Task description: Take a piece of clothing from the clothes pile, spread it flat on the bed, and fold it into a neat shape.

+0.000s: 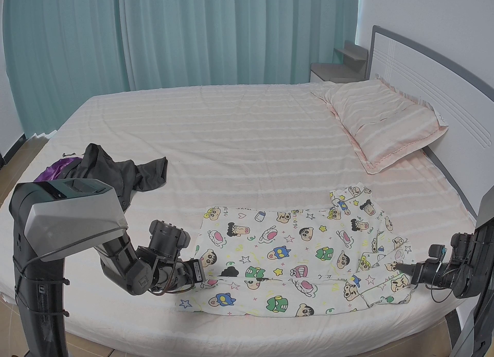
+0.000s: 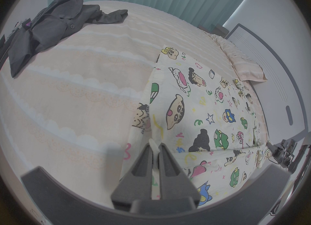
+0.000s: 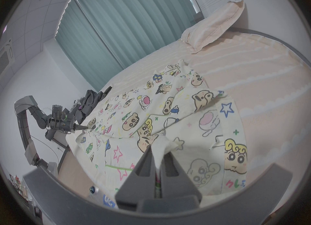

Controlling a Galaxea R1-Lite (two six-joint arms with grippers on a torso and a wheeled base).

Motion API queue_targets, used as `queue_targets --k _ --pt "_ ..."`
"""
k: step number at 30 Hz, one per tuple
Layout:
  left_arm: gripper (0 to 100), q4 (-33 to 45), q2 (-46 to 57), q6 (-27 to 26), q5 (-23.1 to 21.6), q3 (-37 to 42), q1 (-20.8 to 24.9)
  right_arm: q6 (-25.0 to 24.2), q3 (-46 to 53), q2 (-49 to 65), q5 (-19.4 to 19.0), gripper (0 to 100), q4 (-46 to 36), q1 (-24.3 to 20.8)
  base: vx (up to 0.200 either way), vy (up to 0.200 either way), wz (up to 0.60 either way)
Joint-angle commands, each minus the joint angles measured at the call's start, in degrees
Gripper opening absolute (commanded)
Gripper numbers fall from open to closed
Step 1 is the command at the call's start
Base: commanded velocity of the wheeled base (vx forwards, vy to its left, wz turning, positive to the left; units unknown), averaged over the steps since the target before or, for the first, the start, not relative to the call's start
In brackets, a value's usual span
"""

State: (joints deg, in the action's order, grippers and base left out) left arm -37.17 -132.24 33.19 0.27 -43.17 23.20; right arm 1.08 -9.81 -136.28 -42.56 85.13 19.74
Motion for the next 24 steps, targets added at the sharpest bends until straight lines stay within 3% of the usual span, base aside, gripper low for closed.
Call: queue_targets --k 1,7,12,16,17,24 --pt "0 0.0 -0.1 0.0 0.1 -0.2 0.0 -0.8 -0.1 -0.1 0.1 0 0.7 0.0 0.0 0.0 0.0" --pt "0 -0.1 -0.1 0.1 0.2 -0.7 0.1 -1.0 -0.8 -1.5 0.5 0 0.8 0.0 0.0 0.0 0.0" --pt "0 0.0 -0.2 4.2 0.8 -2.4 0.1 -1.1 -1.9 -2.9 0.7 0 0.9 0.1 0.0 0.0 0.0" --pt "0 0.2 -0.2 4.5 0.8 -2.4 0.2 -1.1 -2.0 -2.9 0.6 0 0.8 0.1 0.0 0.0 0.0" --pt "100 0.3 -0.2 4.5 0.8 -2.4 0.2 -1.0 -2.0 -2.9 0.6 100 0.8 0.0 0.0 0.0 0.0" --pt "100 0.4 0.0 4.5 0.9 -2.4 0.1 -1.2 -2.2 -2.2 0.6 100 1.0 0.3 0.0 0.0 0.0"
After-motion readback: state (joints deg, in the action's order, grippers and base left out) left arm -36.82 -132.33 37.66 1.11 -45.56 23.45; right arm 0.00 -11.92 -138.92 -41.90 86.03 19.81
